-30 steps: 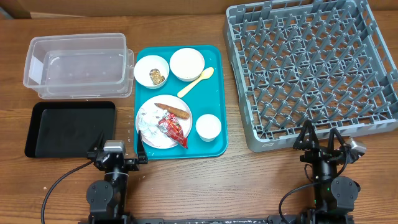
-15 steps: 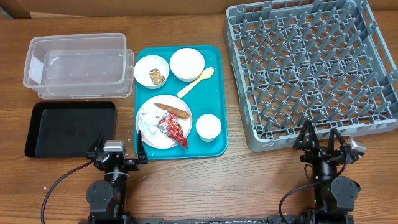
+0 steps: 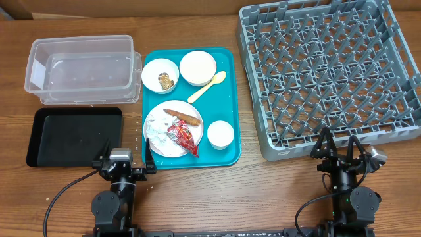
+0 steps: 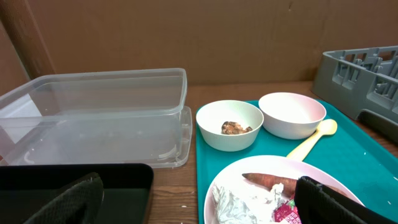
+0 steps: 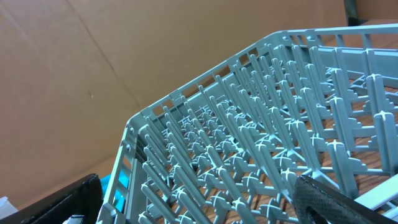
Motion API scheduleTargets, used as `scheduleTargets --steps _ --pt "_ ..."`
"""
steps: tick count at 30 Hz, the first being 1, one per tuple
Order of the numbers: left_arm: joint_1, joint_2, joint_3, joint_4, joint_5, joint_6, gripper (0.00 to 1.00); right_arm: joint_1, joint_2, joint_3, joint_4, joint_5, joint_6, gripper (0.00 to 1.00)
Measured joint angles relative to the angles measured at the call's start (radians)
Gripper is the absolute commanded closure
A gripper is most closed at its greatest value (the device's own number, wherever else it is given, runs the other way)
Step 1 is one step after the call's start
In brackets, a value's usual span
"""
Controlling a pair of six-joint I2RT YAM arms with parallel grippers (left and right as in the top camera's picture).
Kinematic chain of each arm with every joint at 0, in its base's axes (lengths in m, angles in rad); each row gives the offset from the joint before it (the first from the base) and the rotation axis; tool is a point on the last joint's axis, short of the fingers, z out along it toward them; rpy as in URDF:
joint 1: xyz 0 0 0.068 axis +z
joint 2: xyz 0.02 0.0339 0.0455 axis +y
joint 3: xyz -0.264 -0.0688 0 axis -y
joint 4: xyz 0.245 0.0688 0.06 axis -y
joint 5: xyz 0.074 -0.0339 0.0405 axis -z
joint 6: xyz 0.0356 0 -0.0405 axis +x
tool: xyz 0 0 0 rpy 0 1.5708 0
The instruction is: Sort waste into correct bins and load items into the dishwasher
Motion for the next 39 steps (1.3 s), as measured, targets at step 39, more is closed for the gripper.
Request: scheduleTargets --steps 39 --pt "0.000 0.324 0.562 -0.061 0.196 -0.018 0.00 0.000 0.112 0.347 0.110 -0.178 -0.109 0.00"
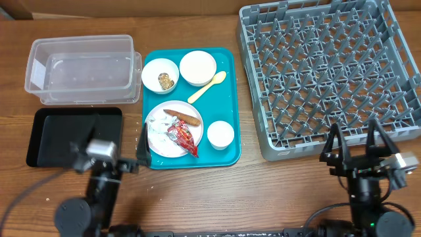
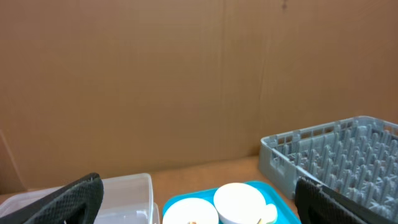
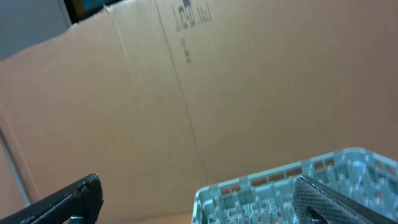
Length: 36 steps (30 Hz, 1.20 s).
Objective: Sort waste into correct bins and load items into the dishwasher
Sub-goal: 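Reach the left gripper to the plate and grasp tissue and red wrapper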
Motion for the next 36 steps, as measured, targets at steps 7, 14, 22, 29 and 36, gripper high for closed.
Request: scheduleTargets --steps 7,14,22,29,36 --pt "0.000 0.395 0.484 -0.367 0.042 0.000 0.00 0.000 0.251 0.271 -0.244 -0.003 -0.038 0.00" --pt "-0.050 0.766 0.917 -0.825 0.057 0.000 0.00 0.000 0.517 0.515 -0.483 -0.003 -0.048 0.00" --pt "-0.100 1.078 1.050 -1.001 0.166 -0.035 0.00 0.000 0.780 0.616 -0.591 -0.072 -0.048 0.00" --pt "-0.100 1.294 1.052 -1.102 0.259 -0.117 0.30 0.000 0.849 0.616 -0.620 -0.115 -0.047 0.00" --pt "-0.168 1.343 1.024 -1.257 -0.015 -0.395 0.20 0.000 0.850 0.616 -0.658 -0.128 -0.048 0.00"
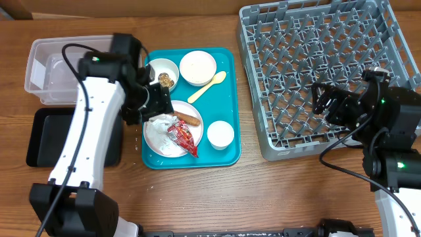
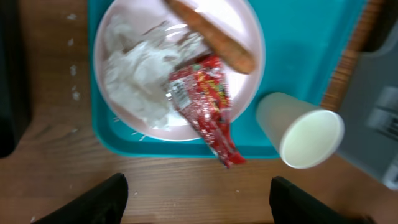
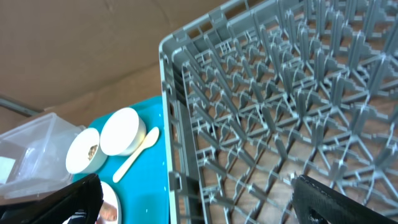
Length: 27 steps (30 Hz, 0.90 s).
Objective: Sort waste into correct bins and load items into the dishwasher
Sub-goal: 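Reach the left gripper to the plate and grasp tissue and red wrapper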
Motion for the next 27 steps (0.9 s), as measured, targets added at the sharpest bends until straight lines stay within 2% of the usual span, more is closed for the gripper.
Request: scheduleTargets --steps 3,7,11,18,22,27 --pt "-0.068 -0.001 -0.092 0.066 -0.092 -0.121 0.06 0.000 0.000 0.000 -0.024 -0.002 0.001 0.00" --pt "-0.109 -0.003 -0.249 0.213 -0.141 -0.227 0.00 0.000 0.000 0.000 -0.045 0.002 0.000 0.00" --pt "-0.107 0.000 -0.384 0.365 -0.164 -0.287 0.00 0.000 0.000 0.000 -0.055 0.006 0.000 0.00" --pt "-0.107 0.000 -0.500 0.583 -0.178 -0.297 0.00 0.000 0.000 0.000 -0.059 0.006 0.000 0.00" --pt "-0.107 0.000 -0.547 0.639 -0.181 -0.293 0.01 0.000 0.000 0.000 -0.060 0.006 0.000 0.00" --pt "-0.107 0.006 -0.571 0.681 -0.181 -0.255 0.07 0.000 0.000 0.000 -0.066 0.006 0.000 0.00"
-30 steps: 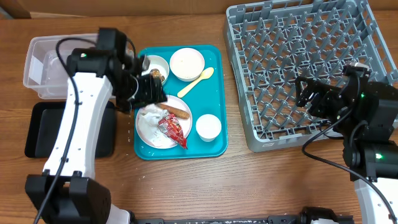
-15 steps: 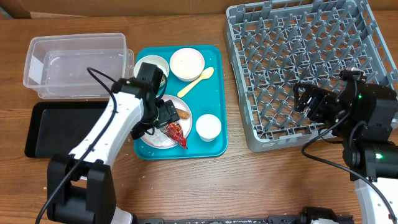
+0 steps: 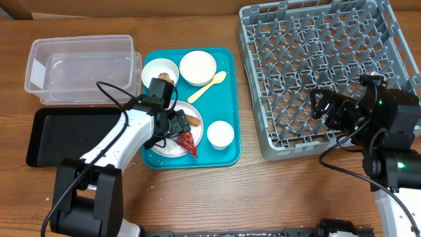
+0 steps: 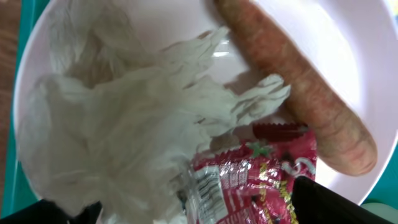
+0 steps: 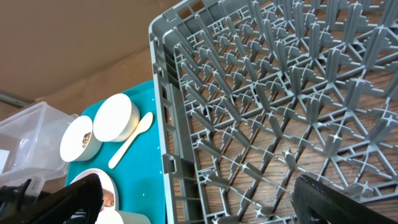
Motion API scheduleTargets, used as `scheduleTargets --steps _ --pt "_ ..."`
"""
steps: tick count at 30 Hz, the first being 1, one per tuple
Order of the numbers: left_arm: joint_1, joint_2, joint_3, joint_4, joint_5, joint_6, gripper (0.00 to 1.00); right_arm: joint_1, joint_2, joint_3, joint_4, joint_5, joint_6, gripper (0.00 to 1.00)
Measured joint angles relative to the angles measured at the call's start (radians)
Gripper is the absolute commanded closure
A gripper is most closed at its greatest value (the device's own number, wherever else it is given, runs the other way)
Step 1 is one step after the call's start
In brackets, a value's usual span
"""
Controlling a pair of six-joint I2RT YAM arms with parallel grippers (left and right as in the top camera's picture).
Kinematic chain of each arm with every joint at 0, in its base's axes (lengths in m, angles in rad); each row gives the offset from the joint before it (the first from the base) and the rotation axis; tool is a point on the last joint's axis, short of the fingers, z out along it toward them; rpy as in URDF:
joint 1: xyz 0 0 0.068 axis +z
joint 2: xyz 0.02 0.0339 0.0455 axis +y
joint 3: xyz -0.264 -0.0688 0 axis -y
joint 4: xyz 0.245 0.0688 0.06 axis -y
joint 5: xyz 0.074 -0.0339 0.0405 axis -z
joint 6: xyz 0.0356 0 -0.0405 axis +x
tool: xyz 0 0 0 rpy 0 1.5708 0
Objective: Sort waste into correct bins and load items into the dishwasher
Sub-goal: 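Reach the left gripper to the plate and grasp tissue and red wrapper, then carry the tissue and wrapper left and drop them into the clear bin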
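A pink plate (image 4: 168,25) on the teal tray (image 3: 227,59) holds a crumpled white napkin (image 4: 124,124), a red snack wrapper (image 4: 249,180) and a sausage (image 4: 292,106). My left gripper (image 3: 172,128) is low over this plate, open, with its fingertips (image 4: 336,202) on either side of the napkin and wrapper, and it holds nothing. On the tray also lie a bowl with food scraps (image 3: 160,76), an empty bowl (image 3: 197,67), a yellow spoon (image 3: 209,86) and a white cup (image 3: 220,134). My right gripper (image 3: 332,108) hangs open and empty over the front left of the grey dish rack (image 3: 329,39).
A clear plastic bin (image 3: 82,69) stands at the back left, with a black tray (image 3: 66,135) in front of it. The rack fills the right side of the table. Brown cardboard walls stand behind.
My left gripper has come down from above the plate and now sits close over the napkin and wrapper. The right gripper has barely shifted over the rack.
Both grippers first rested open at the table's front edge. Then both were raised, looking at the back wall. Later the left was over the plate and the right over the rack's front left. Now the left is low on the plate. Nothing has been moved.
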Motion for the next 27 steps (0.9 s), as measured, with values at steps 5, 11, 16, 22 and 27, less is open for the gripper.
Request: scheduleTargets --steps 5,11,16,22,27 --pt "0.000 0.051 0.000 0.032 0.000 0.033 0.27 0.000 0.000 0.000 -0.021 0.000 0.000 0.00" --pt "0.001 0.102 0.014 0.023 -0.033 0.052 0.74 0.000 0.000 0.000 -0.038 0.000 0.000 0.00" --pt "0.003 0.113 0.025 0.027 -0.048 0.055 0.96 0.000 0.000 0.000 -0.044 0.000 0.000 0.00" --pt "0.004 0.146 0.091 -0.056 -0.006 0.073 0.96 0.000 0.000 0.000 -0.045 0.000 0.000 0.00" --pt "0.003 0.193 0.247 -0.257 0.058 0.105 0.96 0.000 0.000 0.000 -0.045 0.000 0.000 0.00"
